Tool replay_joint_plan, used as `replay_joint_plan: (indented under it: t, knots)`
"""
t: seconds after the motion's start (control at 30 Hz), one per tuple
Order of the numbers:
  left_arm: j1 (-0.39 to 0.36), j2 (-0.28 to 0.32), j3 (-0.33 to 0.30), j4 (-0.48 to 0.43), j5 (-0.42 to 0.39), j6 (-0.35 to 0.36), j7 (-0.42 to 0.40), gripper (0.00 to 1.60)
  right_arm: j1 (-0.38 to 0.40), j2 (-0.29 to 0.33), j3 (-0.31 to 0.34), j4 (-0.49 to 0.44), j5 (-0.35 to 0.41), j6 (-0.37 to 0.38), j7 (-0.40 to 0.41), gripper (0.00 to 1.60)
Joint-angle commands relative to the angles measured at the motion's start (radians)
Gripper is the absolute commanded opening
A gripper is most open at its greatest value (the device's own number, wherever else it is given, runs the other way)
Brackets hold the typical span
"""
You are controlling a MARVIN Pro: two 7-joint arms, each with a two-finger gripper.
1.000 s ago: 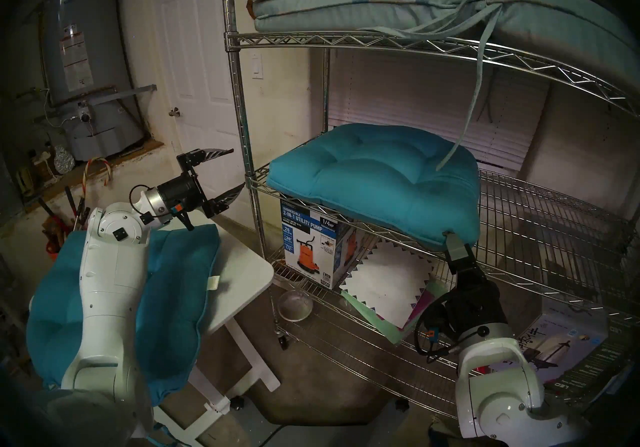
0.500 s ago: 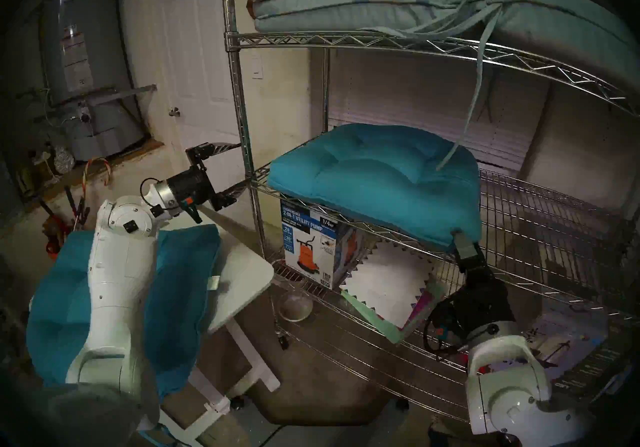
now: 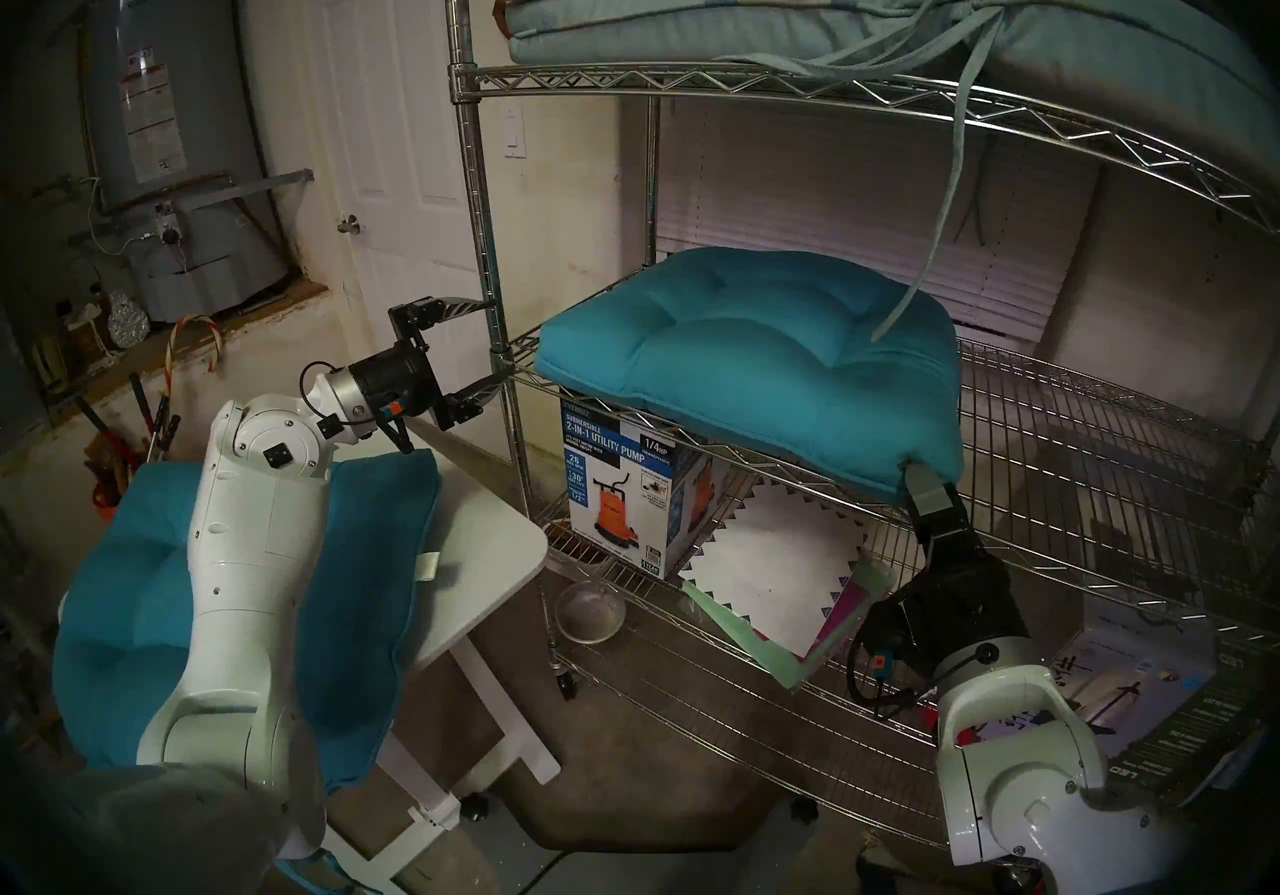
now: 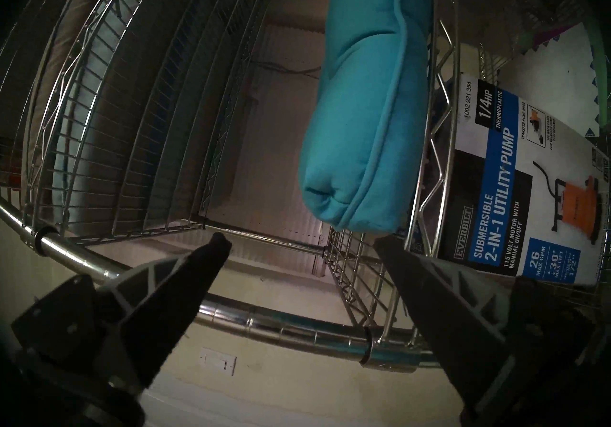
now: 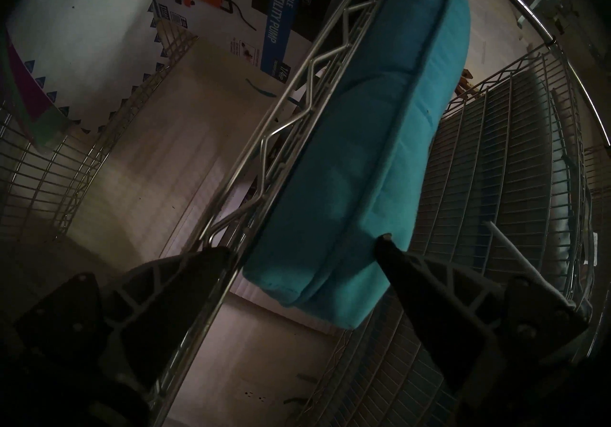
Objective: Take cushion off the shelf
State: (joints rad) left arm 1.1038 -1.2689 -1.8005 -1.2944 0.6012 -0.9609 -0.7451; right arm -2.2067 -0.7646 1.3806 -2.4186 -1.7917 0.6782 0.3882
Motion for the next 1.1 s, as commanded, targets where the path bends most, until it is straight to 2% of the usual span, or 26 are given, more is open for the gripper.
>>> replay_joint_plan:
  t: [0.0, 0.6, 1.07]
  knots:
    - [-0.009, 0.000, 0.013, -0.001, 0.014, 0.001, 0.025, 1.60, 0.031, 0.016, 0.023, -0.025, 0.020, -0.008, -0.048, 1.60]
    - [-0.005, 0.000, 0.072, 0.008, 0.087, 0.001, 0.085, 1.60, -0.002, 0.032, 0.063, -0.025, 0.106, -0.030, -0.097, 1.60]
    - [-0.029, 0.025, 0.104, -0.003, 0.130, 0.001, 0.135, 1.60, -0.045, 0.042, 0.089, -0.025, 0.150, -0.026, -0.142, 1.60]
